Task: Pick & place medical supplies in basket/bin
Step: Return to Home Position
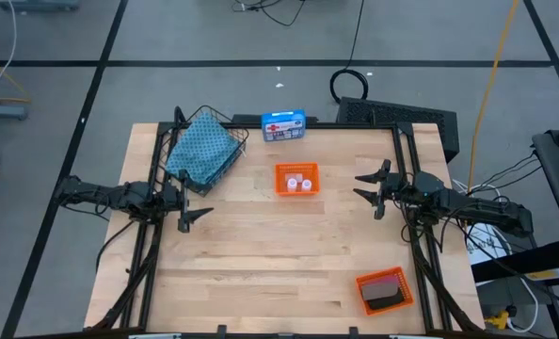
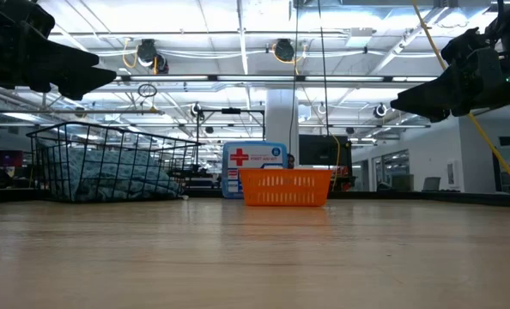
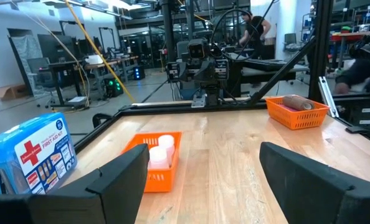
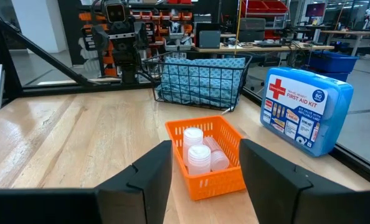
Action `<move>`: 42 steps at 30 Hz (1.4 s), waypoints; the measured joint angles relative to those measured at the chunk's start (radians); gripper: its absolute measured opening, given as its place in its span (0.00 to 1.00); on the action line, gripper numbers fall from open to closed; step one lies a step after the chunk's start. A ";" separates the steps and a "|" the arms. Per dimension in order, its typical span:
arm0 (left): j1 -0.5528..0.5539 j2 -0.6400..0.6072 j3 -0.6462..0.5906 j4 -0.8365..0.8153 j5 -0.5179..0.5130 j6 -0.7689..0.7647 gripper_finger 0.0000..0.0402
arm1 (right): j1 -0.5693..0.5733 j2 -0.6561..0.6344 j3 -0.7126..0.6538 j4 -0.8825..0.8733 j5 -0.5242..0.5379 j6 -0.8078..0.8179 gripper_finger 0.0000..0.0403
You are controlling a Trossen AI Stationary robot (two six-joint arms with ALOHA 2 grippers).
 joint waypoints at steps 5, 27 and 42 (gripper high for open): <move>0.000 0.000 0.000 0.000 0.000 0.001 0.77 | 0.000 0.000 0.000 0.000 0.000 0.000 0.43; 0.000 0.000 0.000 0.000 0.000 0.002 0.77 | 0.000 0.000 0.000 0.000 0.000 0.000 0.44; 0.000 0.000 0.000 0.000 0.000 -0.001 0.77 | 0.000 0.000 0.000 0.000 0.000 0.000 0.44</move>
